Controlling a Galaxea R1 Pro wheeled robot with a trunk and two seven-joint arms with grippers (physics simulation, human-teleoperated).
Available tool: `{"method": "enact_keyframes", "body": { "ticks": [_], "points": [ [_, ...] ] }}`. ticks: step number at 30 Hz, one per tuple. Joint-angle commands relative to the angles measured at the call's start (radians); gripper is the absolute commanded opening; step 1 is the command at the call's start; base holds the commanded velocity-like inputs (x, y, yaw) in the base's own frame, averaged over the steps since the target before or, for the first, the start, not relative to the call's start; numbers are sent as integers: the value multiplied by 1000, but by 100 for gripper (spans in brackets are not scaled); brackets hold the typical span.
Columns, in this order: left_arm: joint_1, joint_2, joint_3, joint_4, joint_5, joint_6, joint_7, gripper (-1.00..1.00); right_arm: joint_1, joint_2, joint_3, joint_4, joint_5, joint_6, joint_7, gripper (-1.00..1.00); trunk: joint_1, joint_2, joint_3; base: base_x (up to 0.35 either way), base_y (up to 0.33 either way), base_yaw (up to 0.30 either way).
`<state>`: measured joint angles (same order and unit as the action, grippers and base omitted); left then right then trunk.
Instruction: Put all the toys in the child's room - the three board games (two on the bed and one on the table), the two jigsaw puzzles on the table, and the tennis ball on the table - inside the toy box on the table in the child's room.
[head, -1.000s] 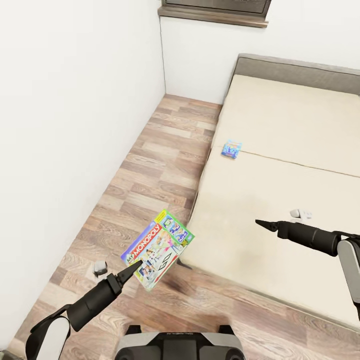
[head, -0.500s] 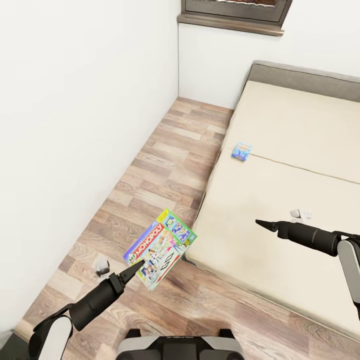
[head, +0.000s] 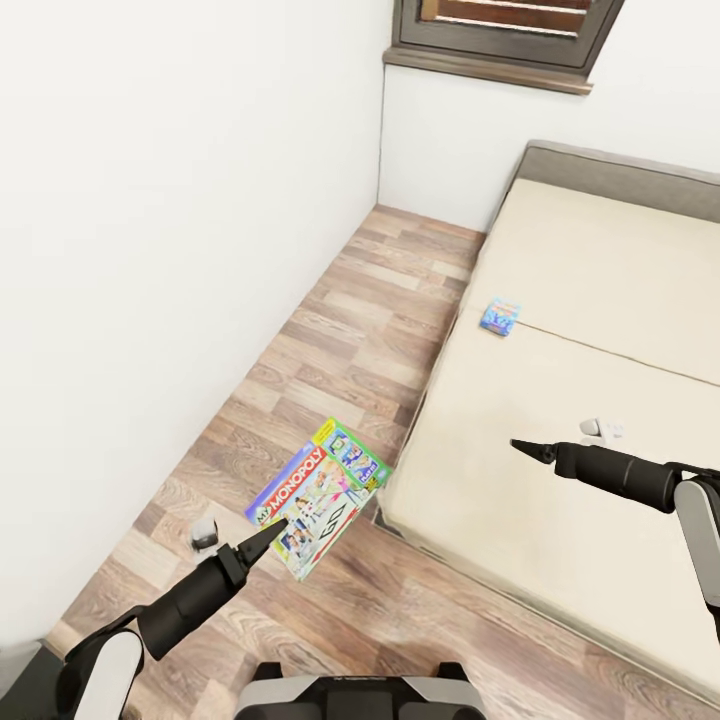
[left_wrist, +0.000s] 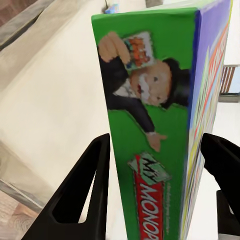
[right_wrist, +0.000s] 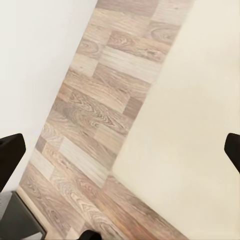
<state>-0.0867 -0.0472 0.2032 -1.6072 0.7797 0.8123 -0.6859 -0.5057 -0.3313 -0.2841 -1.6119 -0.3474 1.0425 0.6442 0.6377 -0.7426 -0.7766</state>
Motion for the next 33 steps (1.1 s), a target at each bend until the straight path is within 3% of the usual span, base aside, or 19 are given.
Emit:
{"method": "enact_keyframes", "body": {
  "ticks": [1, 33],
  "points": [
    [-1, -1, 2, 0, -2, 4, -3, -100, -1, 0, -1, 0, 5, 5, 8, 100, -4, 7, 4, 0, 0, 97],
    [1, 0, 7, 1, -2, 3, 0, -100, 0, 1, -2, 0, 7, 5, 9, 100, -126, 231, 156, 0, 0, 17]
  ]
}}
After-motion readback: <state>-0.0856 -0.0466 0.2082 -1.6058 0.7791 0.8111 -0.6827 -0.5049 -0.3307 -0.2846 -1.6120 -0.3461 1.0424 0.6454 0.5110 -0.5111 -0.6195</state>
